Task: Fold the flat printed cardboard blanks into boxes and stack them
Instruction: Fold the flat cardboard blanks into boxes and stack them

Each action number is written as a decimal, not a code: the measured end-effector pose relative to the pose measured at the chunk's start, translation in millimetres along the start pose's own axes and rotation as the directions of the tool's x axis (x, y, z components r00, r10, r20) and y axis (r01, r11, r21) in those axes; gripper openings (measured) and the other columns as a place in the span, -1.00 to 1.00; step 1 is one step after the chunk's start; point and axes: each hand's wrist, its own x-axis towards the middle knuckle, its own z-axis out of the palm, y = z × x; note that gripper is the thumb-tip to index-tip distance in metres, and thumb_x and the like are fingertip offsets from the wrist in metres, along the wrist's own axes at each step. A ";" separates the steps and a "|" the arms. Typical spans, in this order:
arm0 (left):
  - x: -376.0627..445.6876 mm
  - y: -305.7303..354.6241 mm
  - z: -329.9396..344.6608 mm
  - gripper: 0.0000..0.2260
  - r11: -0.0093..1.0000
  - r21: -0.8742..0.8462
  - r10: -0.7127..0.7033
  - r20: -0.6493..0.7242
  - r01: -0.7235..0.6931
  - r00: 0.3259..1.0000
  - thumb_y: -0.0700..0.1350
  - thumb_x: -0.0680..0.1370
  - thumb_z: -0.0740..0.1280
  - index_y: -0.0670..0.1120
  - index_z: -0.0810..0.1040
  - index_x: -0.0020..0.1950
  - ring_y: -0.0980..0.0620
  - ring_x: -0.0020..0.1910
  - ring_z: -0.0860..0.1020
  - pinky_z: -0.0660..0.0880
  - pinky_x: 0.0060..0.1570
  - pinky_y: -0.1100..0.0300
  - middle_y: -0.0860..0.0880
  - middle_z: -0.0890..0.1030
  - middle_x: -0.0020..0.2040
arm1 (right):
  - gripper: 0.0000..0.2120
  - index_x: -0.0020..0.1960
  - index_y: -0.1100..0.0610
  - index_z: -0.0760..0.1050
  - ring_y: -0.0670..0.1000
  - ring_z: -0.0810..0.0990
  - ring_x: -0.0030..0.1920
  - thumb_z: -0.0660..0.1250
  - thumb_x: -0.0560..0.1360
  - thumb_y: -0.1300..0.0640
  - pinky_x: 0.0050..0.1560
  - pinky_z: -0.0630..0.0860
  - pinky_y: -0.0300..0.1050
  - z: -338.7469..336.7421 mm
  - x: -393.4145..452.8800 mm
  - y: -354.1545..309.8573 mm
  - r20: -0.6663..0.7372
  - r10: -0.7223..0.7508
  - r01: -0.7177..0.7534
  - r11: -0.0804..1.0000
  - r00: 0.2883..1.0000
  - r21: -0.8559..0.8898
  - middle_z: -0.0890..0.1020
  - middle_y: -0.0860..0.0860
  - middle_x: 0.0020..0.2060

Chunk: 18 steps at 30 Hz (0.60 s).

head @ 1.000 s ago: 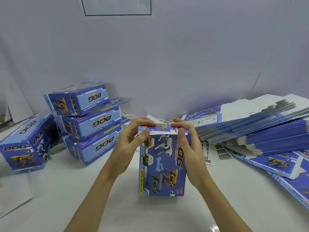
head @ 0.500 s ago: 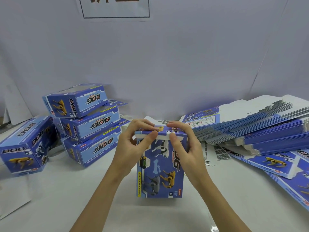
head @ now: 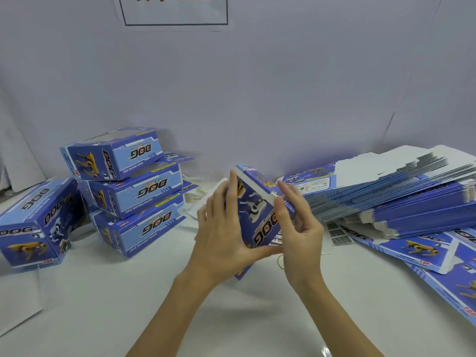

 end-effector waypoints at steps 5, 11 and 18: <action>1.6 -9.0 -3.0 0.24 0.999 0.031 0.028 -0.035 -0.027 0.999 0.37 0.26 0.52 0.21 -0.27 0.67 0.00 0.52 0.22 0.25 0.50 -0.10 0.07 0.17 0.56 | -0.59 0.41 -0.16 0.57 0.03 0.62 0.35 0.39 0.58 -0.18 0.17 0.67 0.15 2.5 3.0 1.0 0.140 0.043 -0.017 0.983 0.989 -0.183 0.58 -0.02 0.35; 4.4 -22.0 -12.7 0.20 0.984 0.005 0.176 0.006 -0.176 0.984 0.41 0.26 0.50 0.14 -0.13 0.70 0.03 0.48 0.30 0.32 0.43 -0.08 0.14 0.20 0.54 | -0.67 0.32 0.07 0.62 0.10 0.75 0.00 0.19 0.76 -0.07 -0.02 0.64 -0.02 -23.5 22.7 -5.5 -0.012 0.023 -0.024 0.990 1.000 -0.141 0.76 0.12 -0.05; 3.8 -25.9 -10.3 0.22 0.959 0.235 0.167 -0.006 -0.161 0.986 0.43 0.23 0.49 0.16 -0.13 0.70 -0.07 0.50 0.27 0.27 0.44 -0.24 0.04 0.21 0.54 | -0.39 0.56 -0.01 0.40 -0.01 0.56 0.36 0.41 0.58 -0.18 0.15 0.57 -0.31 -15.5 13.8 3.6 0.368 -0.119 0.289 0.845 0.922 -0.450 0.56 -0.10 0.34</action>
